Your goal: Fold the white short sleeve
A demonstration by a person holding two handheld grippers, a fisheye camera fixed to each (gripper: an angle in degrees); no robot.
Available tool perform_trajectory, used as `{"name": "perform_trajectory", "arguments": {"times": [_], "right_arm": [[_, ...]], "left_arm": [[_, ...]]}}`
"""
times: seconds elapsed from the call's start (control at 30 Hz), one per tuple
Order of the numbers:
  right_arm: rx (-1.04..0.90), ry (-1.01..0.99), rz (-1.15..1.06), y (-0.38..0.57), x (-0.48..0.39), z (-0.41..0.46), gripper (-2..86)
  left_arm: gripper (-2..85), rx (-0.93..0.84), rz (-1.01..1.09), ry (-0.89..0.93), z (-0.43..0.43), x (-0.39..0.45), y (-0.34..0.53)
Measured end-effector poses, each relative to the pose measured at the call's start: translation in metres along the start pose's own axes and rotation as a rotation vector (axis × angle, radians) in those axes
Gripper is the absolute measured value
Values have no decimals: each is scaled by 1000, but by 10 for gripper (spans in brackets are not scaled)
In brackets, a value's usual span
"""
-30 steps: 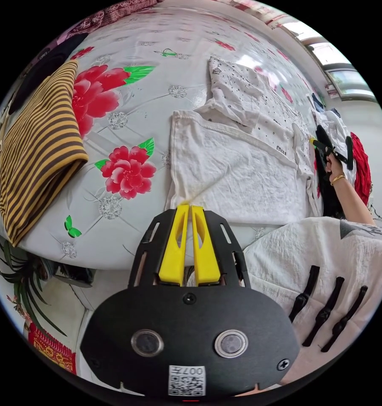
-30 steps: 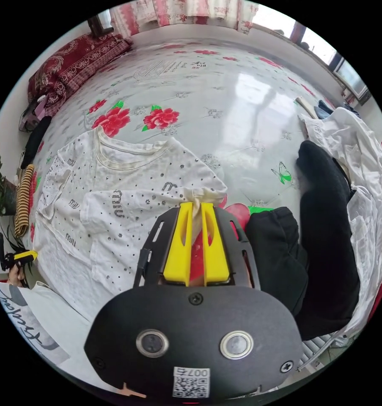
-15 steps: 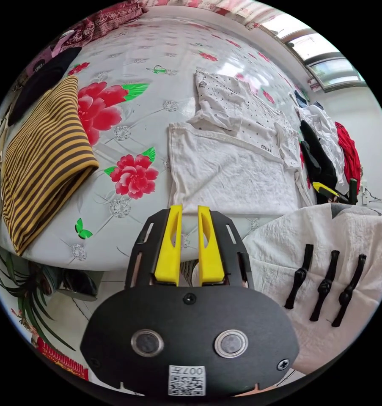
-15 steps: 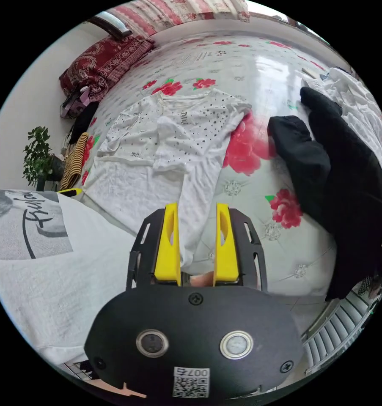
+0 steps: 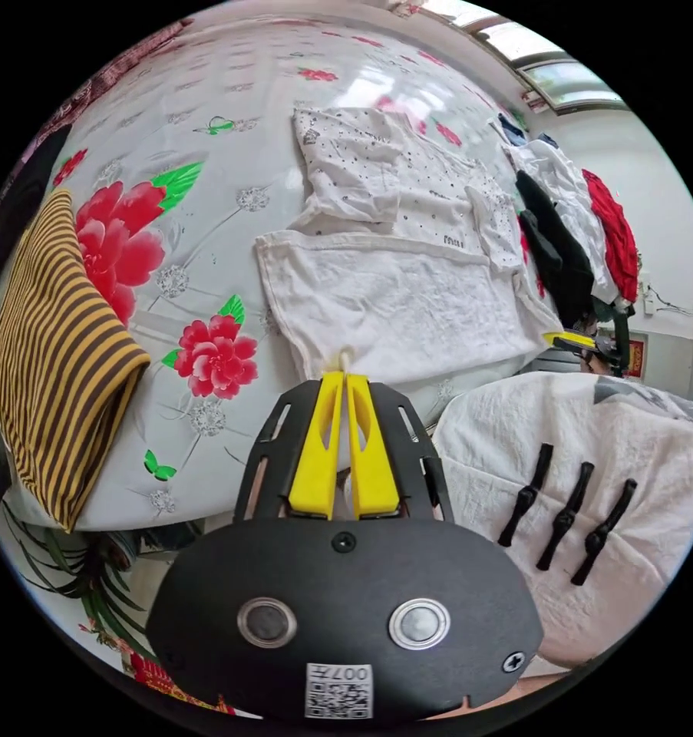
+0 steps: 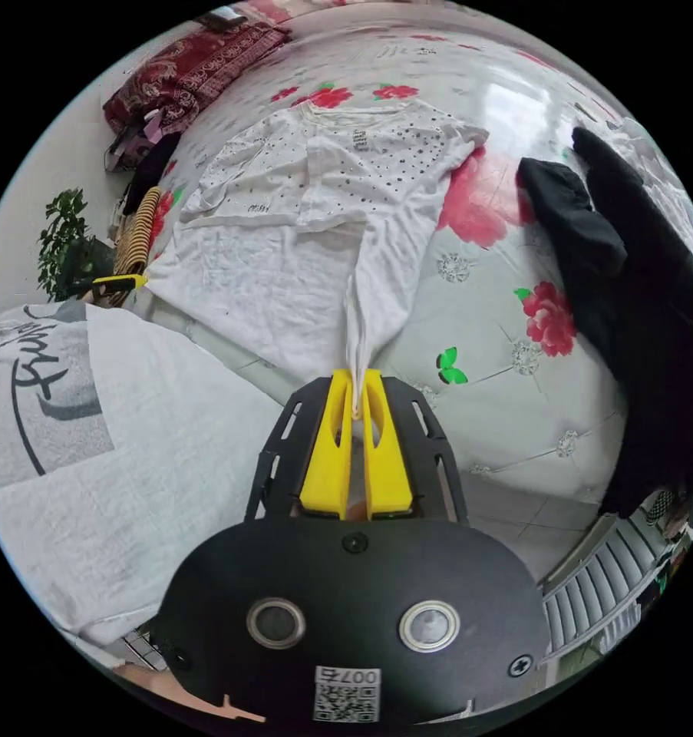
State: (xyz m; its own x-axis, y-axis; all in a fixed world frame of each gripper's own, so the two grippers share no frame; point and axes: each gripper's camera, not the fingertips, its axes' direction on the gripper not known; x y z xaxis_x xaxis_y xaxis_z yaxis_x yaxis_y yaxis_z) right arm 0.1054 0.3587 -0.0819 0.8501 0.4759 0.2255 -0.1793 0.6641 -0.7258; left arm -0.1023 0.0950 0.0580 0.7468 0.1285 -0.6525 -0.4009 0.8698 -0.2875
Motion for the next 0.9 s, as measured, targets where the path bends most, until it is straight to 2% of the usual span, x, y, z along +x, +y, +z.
{"name": "perform_trajectory", "arguments": {"times": [0.13,0.2,0.3,0.4,0.47,0.53,0.6,0.73,0.9], "right_arm": [[201,-135,17,-24,13,-66,-2],[261,-140,7,-48,15,-89,-2],[303,-54,20,-106,16,-108,0],[358,121,111,-168,19,-103,7],[278,241,145,-206,21,-78,16],[214,268,138,-220,17,-57,21],[187,277,108,-220,9,-37,25],[110,352,70,-212,-6,-2,29],[-12,396,18,-237,-11,15,25]], "left_arm": [[-10,115,37,227,-52,-14,-39],[-10,157,40,266,-71,-22,-71],[-9,226,-32,255,-87,-36,-140],[-4,390,-263,196,-89,-57,-193],[2,441,-385,156,-81,-69,-208],[13,426,-445,134,-59,-74,-214],[33,397,-379,118,-41,-70,-212],[65,304,-237,-40,-3,-58,-185],[101,229,-149,-93,22,-46,-185]]}}
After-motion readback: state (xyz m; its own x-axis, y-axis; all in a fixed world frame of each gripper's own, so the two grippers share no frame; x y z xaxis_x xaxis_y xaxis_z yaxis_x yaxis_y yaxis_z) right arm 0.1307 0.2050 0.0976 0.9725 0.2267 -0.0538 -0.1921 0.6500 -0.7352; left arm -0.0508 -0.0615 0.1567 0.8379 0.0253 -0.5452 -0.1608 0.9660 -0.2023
